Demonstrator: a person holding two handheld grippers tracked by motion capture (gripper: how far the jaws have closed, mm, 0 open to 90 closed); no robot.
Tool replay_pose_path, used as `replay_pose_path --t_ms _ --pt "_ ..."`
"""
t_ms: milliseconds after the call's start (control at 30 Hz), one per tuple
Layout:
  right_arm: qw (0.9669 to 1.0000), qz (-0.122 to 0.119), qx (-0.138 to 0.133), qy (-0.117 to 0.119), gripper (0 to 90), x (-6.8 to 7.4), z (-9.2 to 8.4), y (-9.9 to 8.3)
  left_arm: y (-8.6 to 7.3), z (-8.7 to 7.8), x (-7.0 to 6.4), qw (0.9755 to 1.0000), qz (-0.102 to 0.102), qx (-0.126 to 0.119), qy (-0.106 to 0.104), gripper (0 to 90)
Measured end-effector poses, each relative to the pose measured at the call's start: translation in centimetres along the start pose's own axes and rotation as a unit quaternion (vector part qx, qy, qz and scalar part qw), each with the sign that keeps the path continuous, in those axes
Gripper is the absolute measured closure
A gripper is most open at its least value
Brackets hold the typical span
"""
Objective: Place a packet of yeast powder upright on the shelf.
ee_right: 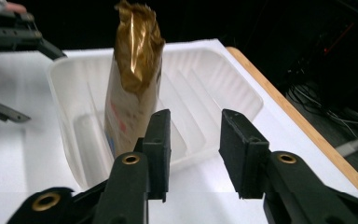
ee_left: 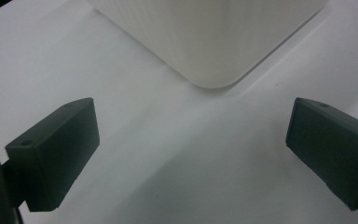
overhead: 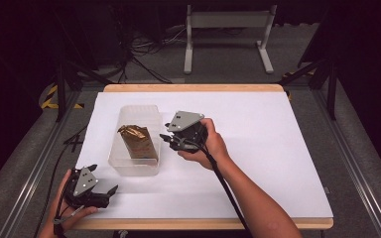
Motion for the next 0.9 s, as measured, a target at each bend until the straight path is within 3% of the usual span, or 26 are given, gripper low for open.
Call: replay_pose_path --t_ms 233,433,600,900 --pt "0.9996 0.004 0.022 -0.017 62.1 -0.8 -0.4 -1.2 0.0 0.0 0.0 1.0000 -0.005 0.000 0.004 3.5" --pt "0.9986 0.004 0.042 -0.032 54.7 -1.4 -0.9 -2.2 0.0 0.0 0.0 1.0000 -0.007 -0.001 0.003 3.5" --pt "0.9964 0.005 0.062 -0.057 48.5 -2.1 -1.0 -3.1 0.1 -0.1 0.0 1.0000 -0.005 -0.002 0.002 3.5" --pt "0.9946 0.007 0.080 -0.065 41.3 -2.7 -1.5 -4.4 0.1 0.0 -0.1 1.0000 -0.004 0.000 0.001 3.6"
Point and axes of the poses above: each handheld gripper's, and its own axes: z roughly forward along the jaws, y roughly out of its top, x roughly to its left, the point moved 4 cm from there along z, roughly forward along the jaws, and after that the axes turned 12 degrees about x, right-handed, at the moved point
